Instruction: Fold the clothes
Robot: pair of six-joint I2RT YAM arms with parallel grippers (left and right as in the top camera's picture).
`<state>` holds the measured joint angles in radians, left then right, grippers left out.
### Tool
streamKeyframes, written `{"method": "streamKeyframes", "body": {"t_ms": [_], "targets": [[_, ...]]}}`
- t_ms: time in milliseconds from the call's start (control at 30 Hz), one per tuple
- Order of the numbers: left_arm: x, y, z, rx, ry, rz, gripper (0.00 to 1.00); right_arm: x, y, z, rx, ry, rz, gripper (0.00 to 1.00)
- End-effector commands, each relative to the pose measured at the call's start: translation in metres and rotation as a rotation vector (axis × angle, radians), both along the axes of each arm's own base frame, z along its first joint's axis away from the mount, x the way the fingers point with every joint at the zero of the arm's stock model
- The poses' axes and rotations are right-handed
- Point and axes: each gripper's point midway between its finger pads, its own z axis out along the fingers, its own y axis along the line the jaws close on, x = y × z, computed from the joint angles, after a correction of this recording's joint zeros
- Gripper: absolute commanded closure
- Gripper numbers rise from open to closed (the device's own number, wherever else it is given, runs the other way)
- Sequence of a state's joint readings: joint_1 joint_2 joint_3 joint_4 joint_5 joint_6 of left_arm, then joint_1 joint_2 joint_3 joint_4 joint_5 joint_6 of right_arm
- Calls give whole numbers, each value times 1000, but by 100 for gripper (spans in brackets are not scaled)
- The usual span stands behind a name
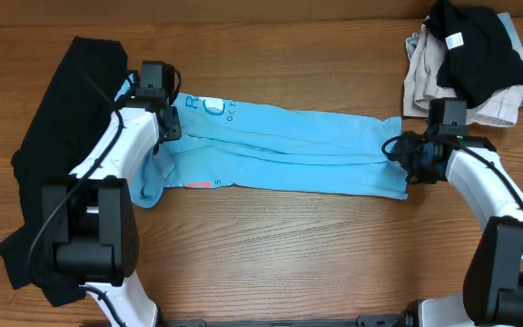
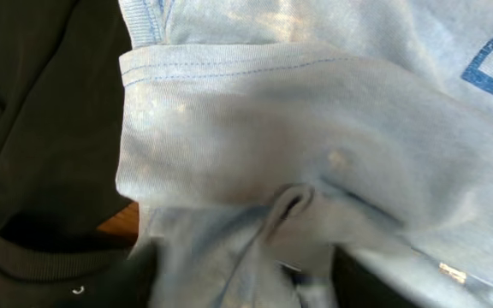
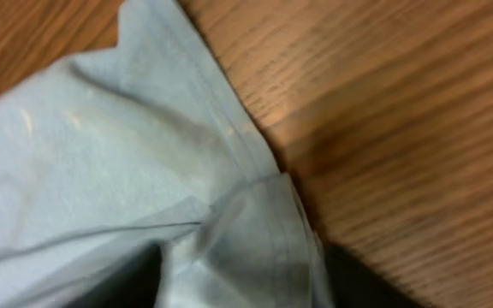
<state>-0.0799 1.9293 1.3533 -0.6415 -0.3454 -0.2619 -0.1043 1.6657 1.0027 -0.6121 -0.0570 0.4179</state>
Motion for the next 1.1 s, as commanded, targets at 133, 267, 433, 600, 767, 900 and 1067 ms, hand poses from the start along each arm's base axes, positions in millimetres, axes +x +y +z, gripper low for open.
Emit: {"method": "streamKeyframes", "body": {"t_ms": [133, 267, 433, 600, 767, 900, 1067], "targets": [[6, 4, 23, -23, 13, 7, 0, 13, -2, 9, -80, -52, 195, 0], [6, -9, 55, -128, 50, -26, 0, 21, 6, 0, -78, -74, 323, 0], [5, -24, 96, -189, 78, -139, 0, 24, 17, -21, -42, -66, 430, 3], [2, -25, 111, -172, 88, -187, 0, 22, 17, -31, -45, -46, 459, 20], [-2, -25, 109, -172, 108, -188, 0, 18, 21, -38, -38, -49, 466, 30], [-2, -25, 109, -172, 108, -188, 0, 9, 29, -49, -6, -56, 479, 39], [-4, -25, 109, -173, 116, -186, 0, 11, 37, -48, 48, -86, 471, 81]]}}
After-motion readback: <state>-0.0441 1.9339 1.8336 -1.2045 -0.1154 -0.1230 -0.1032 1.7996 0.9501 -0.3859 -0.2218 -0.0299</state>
